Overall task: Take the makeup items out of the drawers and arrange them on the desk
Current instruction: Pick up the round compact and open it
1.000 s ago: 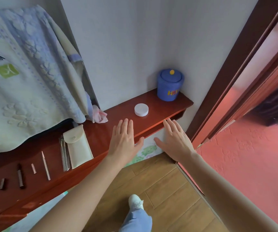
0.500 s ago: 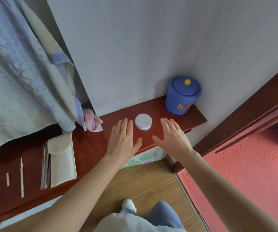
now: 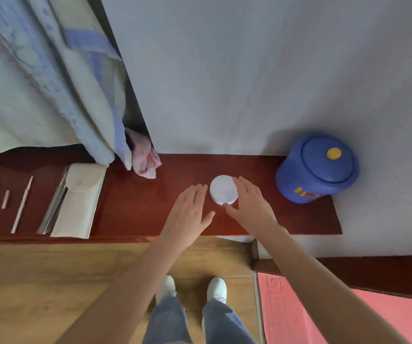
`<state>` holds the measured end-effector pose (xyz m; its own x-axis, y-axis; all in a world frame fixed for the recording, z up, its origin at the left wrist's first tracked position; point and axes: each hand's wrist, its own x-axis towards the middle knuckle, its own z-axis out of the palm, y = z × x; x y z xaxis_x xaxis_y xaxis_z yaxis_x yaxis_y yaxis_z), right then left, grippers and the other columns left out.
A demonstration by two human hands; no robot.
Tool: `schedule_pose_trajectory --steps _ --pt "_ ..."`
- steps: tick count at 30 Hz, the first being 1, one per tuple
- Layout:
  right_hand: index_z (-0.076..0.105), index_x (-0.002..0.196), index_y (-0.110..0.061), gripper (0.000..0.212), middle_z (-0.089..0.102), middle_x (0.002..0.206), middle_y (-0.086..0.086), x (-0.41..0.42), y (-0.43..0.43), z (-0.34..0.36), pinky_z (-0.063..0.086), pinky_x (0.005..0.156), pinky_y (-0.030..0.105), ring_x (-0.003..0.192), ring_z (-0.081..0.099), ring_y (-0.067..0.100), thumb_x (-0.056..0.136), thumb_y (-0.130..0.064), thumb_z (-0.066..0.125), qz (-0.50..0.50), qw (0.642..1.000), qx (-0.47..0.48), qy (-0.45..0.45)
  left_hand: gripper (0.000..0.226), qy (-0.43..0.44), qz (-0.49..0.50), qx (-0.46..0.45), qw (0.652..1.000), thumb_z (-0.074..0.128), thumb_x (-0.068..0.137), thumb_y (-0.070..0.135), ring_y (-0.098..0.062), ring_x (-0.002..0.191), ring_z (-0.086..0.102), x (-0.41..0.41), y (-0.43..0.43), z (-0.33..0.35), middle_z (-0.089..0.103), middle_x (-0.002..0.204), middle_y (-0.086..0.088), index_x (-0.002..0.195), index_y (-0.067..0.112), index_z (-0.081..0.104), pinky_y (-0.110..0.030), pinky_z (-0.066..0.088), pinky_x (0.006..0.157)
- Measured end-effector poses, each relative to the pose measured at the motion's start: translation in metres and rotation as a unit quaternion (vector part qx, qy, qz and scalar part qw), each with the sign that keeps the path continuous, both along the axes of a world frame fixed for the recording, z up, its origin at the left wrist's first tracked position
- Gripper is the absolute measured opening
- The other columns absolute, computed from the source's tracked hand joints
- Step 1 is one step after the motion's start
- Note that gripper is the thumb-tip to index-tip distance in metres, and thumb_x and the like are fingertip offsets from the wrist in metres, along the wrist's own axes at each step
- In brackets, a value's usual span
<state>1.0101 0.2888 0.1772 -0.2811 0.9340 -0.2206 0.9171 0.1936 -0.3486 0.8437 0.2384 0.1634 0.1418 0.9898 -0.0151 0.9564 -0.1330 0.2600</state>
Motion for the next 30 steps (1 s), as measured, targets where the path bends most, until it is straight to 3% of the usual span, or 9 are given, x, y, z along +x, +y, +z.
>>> schedule_pose_trajectory --steps 6,13,17,21,25,30 --pt "0.025 0.146 -0.021 0.091 0.021 0.154 0.001 0.000 0.029 -0.028 0.035 0.107 0.042 0.137 0.026 0.024 0.072 -0.045 0.073 0.066 0.998 -0.015 0.003 0.063 -0.082 0.045 -0.028 0.995 0.065 0.084 0.033 -0.025 0.125 0.048 0.002 0.003 -0.021 0.051 0.134 -0.012 0.136 0.005 0.043 -0.032 0.038 0.105" --pt "0.048 0.132 -0.014 0.080 0.051 0.125 0.009 0.004 0.031 -0.027 0.047 0.092 0.043 0.109 0.050 0.031 0.062 -0.038 0.080 0.107 0.992 0.035 0.061 0.076 -0.139 0.065 -0.065 0.986 0.072 0.076 0.039 -0.026 0.115 0.051 -0.009 0.010 -0.025 0.052 0.130 -0.010 0.137 0.007 0.041 -0.034 0.043 0.098" --pt "0.052 0.127 -0.015 0.081 0.053 0.120 0.008 0.013 0.014 0.008 0.041 0.089 0.030 0.105 0.051 0.025 0.058 -0.043 0.083 0.121 0.983 0.069 0.121 0.091 -0.257 0.022 -0.140 0.956 0.077 0.067 0.048 -0.003 0.106 0.048 -0.005 0.013 0.001 0.043 0.133 0.006 0.142 0.022 0.031 -0.021 0.042 0.092" --pt "0.051 0.128 -0.022 0.081 0.049 0.119 0.002 0.020 0.000 0.053 0.032 0.088 0.021 0.103 0.042 0.012 0.059 -0.055 0.076 0.135 0.978 0.060 0.145 0.094 -0.365 -0.009 -0.139 0.920 0.083 0.060 0.043 0.007 0.109 0.044 0.002 0.012 0.028 0.044 0.129 0.018 0.138 0.032 0.031 -0.007 0.040 0.084" --pt "0.053 0.125 -0.020 0.075 0.051 0.113 0.002 0.018 -0.008 0.083 0.040 0.085 0.023 0.099 0.049 0.018 0.063 -0.061 0.067 0.143 0.974 0.104 0.139 0.088 -0.454 -0.028 -0.109 0.884 0.086 0.060 0.032 0.000 0.119 0.045 0.008 0.013 0.051 0.046 0.128 0.021 0.130 0.039 0.034 -0.010 0.041 0.094" --pt "0.055 0.124 -0.017 0.073 0.052 0.108 0.005 0.017 -0.014 0.102 0.050 0.077 0.032 0.093 0.052 0.020 0.063 -0.053 0.069 0.158 0.967 0.163 0.119 0.084 -0.475 -0.056 -0.093 0.873 0.086 0.059 0.024 -0.009 0.116 0.050 0.007 0.014 0.068 0.050 0.126 0.014 0.126 0.034 0.038 -0.014 0.043 0.091"
